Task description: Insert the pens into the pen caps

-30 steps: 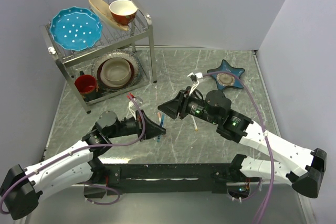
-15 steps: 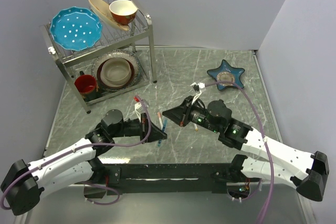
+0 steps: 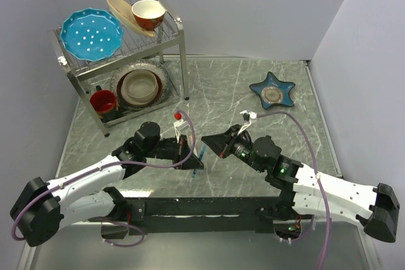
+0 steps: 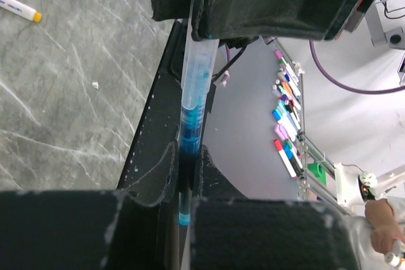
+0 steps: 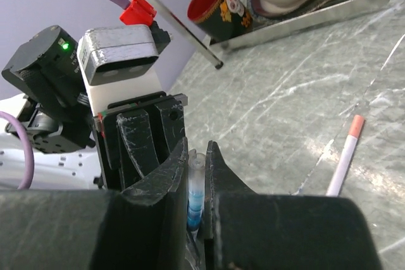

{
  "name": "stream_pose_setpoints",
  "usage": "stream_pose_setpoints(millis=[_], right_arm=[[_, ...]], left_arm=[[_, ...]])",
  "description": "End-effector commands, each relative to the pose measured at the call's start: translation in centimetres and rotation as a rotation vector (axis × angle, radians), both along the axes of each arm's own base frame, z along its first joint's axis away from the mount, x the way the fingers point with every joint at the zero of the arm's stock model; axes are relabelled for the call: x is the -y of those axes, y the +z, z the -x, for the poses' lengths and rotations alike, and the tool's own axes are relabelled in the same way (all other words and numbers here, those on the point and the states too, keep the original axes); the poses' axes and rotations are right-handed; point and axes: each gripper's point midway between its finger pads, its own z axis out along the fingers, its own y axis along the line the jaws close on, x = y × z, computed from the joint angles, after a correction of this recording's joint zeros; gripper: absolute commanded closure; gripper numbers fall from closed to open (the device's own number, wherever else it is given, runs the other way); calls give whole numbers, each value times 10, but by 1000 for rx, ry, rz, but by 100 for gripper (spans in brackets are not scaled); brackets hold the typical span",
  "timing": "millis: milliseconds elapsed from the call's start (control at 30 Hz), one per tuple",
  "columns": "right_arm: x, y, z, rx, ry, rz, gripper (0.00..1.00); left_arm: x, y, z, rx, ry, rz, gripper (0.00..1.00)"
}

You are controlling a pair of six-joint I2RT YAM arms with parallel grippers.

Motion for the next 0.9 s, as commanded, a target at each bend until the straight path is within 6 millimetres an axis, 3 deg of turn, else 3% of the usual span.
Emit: stream_pose_setpoints(millis=[0,133,267,367,400,467,500,533,600,633,700,867], right_arm=[[-26,-70,101,-206,400,121,100],[-34,-76,111,-237,408,120,100],[-33,-69,100,-260,330,95,100],[-24,-46,79,-227,212,83,100],[-19,-26,61,-190,130,55,97],[-2,-8,46,-166,28,58,80],[4,14,38,-134,-15,33,72],[14,22,28,-114,-86,33,62],[27,45,23,-60,-123,37,54],[33,51,18,-43,-155,42,46],[44,60,16,-19,-179,60,41],[64,58,18,-12,-211,38,16]], left_arm=[[5,114,-86,282,325,247,99],[-1,111,-99,228,369,278,99],[2,92,-102,174,381,227,99],[-6,68,-99,148,413,173,99],[-8,60,-96,138,410,157,99],[-13,52,-91,115,420,132,99],[-17,44,-92,104,444,112,99],[-19,39,-92,95,456,93,99],[-29,23,-94,60,511,30,99],[-32,18,-94,41,531,13,99],[-43,1,-100,3,608,-59,99],[-79,-48,-119,-104,841,-294,99]])
